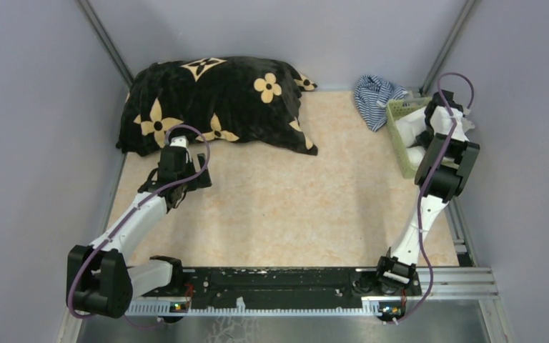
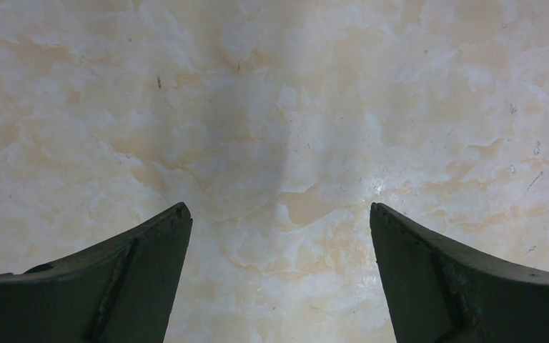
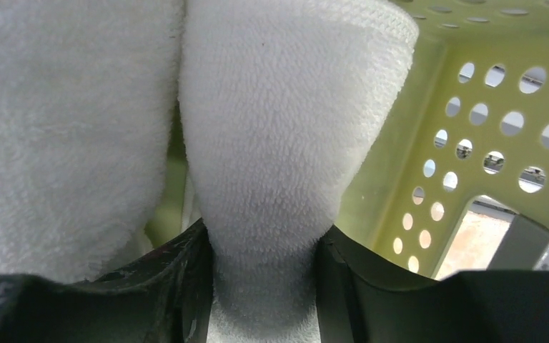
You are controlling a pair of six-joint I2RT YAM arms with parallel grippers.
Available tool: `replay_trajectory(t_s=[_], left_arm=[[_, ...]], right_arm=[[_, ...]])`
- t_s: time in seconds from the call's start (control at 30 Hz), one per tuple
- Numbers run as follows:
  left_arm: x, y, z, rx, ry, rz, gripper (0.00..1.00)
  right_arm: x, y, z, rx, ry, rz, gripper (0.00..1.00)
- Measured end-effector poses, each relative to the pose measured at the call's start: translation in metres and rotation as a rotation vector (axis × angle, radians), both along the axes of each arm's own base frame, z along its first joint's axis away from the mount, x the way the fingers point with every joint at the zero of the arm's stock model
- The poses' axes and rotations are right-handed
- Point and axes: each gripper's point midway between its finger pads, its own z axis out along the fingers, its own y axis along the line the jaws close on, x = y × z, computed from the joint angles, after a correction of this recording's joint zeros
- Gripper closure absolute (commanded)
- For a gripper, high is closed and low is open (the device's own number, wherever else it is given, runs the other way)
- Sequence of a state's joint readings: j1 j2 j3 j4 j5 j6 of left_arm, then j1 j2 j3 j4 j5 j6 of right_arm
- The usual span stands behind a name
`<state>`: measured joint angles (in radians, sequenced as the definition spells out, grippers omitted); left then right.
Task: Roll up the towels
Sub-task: Place the towel in the bin, then reset both arms
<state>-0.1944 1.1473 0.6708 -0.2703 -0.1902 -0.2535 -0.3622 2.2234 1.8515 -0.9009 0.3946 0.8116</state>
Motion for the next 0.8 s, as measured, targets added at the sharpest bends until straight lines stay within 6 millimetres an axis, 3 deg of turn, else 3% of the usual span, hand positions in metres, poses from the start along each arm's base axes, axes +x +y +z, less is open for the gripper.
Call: replay_trajectory(t_s=[0.2,0.27,0.53,0.6,0.7,0.8], left_arm=[[0.0,-0.001,0.002,-0.005,-0.005,-0.003,0.0],[0.0,-0.001,0.004,-0.008,-0.012,-0.005,0.0],[-0.001,-0.001,0.022,-0.018,-0.064,-0.006,0.0],[-0.001,-0.001,0.029,-0.021,-0.077,-0.006,0.0],[0.0,-0.002,0.048,-0.03,-0.114,-0.006,0.0],[0.0,-0.004,0.078,-0.058,-0.186,-0.008,0.0]], right_arm=[[-0.009,0.004,0.013,0.0,-0.013,-0.003,0.44],[-0.012,0.005,0.02,-0.001,-0.021,-0.006,0.37],[-0.017,0.009,0.056,-0.015,-0.084,-0.006,0.29],[-0.022,0.013,0.062,-0.009,-0.089,-0.002,0.28],[-0.036,0.023,0.073,0.005,-0.109,0.023,0.12],[-0.053,0.037,0.095,0.018,-0.164,0.078,0.1]])
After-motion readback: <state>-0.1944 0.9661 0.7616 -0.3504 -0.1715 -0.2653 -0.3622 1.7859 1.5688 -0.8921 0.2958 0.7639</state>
